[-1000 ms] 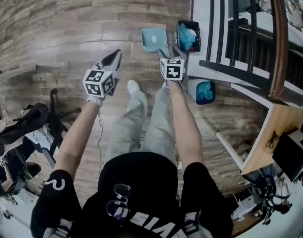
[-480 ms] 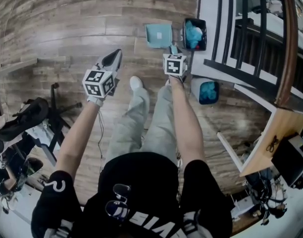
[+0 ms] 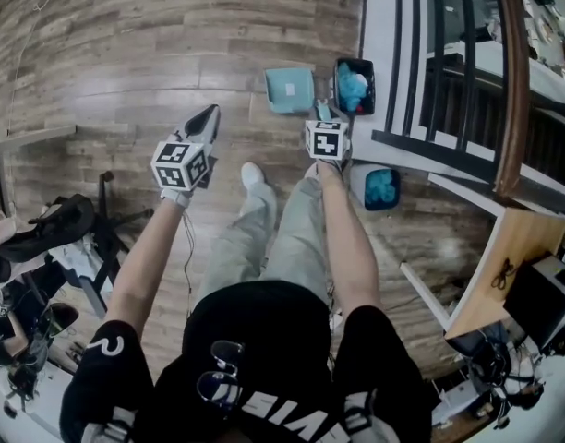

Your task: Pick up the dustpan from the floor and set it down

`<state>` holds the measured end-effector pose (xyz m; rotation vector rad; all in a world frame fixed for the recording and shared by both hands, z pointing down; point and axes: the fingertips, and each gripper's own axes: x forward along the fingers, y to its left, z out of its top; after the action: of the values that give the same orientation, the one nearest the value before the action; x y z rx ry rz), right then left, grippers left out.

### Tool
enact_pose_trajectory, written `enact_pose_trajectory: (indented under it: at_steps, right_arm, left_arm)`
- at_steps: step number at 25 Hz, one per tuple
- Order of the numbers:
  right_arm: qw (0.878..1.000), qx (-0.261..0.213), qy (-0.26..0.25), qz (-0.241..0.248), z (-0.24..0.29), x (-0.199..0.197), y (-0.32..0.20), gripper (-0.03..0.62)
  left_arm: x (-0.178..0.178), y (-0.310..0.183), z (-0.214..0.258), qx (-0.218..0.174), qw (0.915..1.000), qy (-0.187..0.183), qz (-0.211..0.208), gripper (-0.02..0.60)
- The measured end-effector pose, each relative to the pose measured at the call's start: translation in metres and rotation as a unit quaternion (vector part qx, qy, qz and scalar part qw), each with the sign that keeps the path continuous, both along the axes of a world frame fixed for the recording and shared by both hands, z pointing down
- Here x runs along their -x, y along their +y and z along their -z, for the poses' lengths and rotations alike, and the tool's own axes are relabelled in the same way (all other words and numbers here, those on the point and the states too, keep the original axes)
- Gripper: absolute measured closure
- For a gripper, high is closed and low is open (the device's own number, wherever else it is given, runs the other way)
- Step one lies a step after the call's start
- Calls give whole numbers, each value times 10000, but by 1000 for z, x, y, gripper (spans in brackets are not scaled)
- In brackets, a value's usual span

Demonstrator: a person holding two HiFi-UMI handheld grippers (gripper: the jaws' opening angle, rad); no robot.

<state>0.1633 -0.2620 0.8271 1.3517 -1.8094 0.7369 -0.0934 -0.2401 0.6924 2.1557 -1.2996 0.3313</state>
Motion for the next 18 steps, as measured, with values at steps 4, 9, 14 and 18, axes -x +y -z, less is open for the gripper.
enact_pose_trajectory:
  at_steps: [4,9,14,18]
  right_arm:
    - [9994,-249,-206,159,56,9,-3,507]
    - [9963,-687,-265,455,136,15,-3,507]
    - [9886,-1309,-469,581,221,14,-15,505]
    - [9817,-1742,-509,567,284,10,-14,505]
  left_arm:
    - [11,1,40,-213,9997,40,135,583]
    - [21,-2,95,-563,9980,112,266,583]
    - [14,-21,157,-1018,9944,128,252,583]
    - [13,-23,202,-1332,9907,168,224,583]
